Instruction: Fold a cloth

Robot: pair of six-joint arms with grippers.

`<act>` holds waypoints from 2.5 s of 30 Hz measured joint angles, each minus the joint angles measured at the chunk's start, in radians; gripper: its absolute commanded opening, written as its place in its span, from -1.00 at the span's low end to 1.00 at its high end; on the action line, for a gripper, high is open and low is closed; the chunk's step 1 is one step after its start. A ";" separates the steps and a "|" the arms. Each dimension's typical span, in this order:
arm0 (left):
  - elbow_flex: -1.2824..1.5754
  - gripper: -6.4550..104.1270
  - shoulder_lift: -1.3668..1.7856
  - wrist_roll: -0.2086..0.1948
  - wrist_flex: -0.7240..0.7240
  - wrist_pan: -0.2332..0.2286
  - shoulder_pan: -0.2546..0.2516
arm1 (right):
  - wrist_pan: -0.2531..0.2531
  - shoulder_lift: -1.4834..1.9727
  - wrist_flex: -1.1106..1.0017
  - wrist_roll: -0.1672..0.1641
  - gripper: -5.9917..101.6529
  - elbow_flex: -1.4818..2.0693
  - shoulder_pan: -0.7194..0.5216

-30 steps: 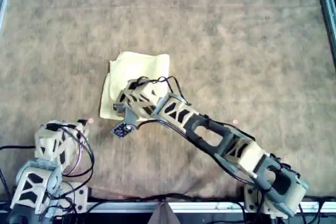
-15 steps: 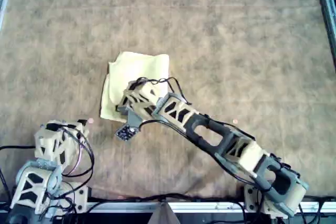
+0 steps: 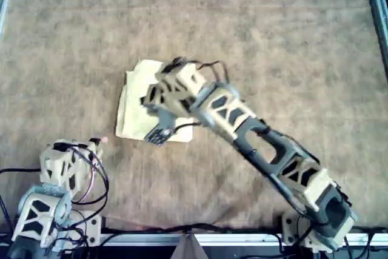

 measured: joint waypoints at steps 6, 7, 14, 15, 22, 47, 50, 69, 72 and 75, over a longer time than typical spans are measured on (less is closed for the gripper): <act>0.000 0.04 0.000 0.000 0.000 0.000 0.000 | -0.003 0.041 0.183 0.005 -0.94 -0.003 -0.130; 0.000 0.04 0.000 0.000 0.000 0.000 0.000 | -0.003 0.052 0.209 0.009 -0.93 -0.003 -0.144; 0.000 0.04 0.000 0.000 0.000 0.000 0.000 | -0.005 0.181 0.489 0.155 -0.90 -0.003 -0.189; 0.000 0.04 0.000 0.000 0.000 0.000 0.000 | -0.005 0.196 0.522 0.170 -0.90 -0.003 -0.216; 0.000 0.04 0.000 0.000 0.000 0.000 0.000 | 0.000 0.376 0.543 0.202 -0.90 0.031 -0.466; 0.000 -0.03 0.000 -0.008 0.000 -0.170 0.040 | 0.000 1.600 0.060 0.179 -0.90 1.609 -0.746; 0.000 -0.22 0.000 -0.008 0.000 -0.172 0.040 | 0.000 1.753 -0.095 0.179 -0.90 1.833 -0.749; 0.009 -0.89 0.000 -0.005 0.000 -0.172 0.040 | -0.002 2.278 -0.710 0.196 -0.90 2.528 -1.012; 0.009 -0.89 0.000 -0.006 0.000 -0.172 0.040 | -0.006 2.278 -0.721 0.196 -0.90 2.533 -1.019; 0.009 -0.89 0.000 -0.003 0.000 -0.173 0.040 | -0.008 2.278 -0.724 0.196 -0.91 2.533 -1.031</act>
